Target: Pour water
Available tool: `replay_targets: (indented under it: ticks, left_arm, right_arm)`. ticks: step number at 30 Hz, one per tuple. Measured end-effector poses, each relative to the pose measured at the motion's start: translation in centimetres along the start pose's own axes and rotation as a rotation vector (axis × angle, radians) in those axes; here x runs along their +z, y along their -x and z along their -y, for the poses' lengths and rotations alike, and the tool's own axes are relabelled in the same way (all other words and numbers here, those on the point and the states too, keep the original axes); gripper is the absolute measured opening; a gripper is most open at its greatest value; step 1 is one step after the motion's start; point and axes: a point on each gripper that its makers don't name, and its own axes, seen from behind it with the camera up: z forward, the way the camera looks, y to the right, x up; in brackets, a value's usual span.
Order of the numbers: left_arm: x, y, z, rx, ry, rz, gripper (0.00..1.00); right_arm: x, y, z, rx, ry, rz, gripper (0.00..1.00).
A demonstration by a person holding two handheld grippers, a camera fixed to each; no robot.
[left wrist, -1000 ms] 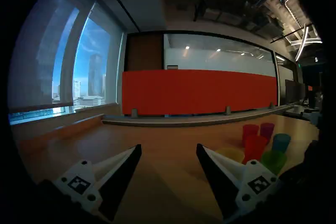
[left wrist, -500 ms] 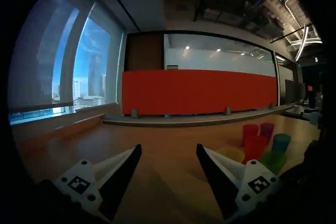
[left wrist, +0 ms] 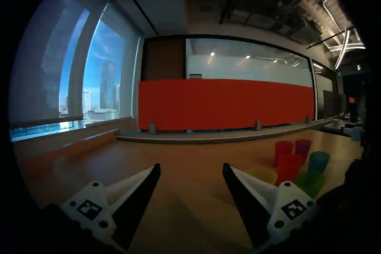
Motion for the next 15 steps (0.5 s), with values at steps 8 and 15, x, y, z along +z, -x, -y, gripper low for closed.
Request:
replay_targets:
  ticks: [8, 15]
  left_arm:
    - [0.04, -0.05, -0.05, 0.0, 0.0, 0.0, 0.97]
    - [0.11, -0.1, -0.08, 0.0, 0.0, 0.0, 0.97]
  right_arm:
    - [-0.07, 0.01, 0.0, 0.0, 0.0, 0.0, 0.99]
    - [-0.12, 0.06, -0.05, 0.0, 0.0, 0.0, 0.99]
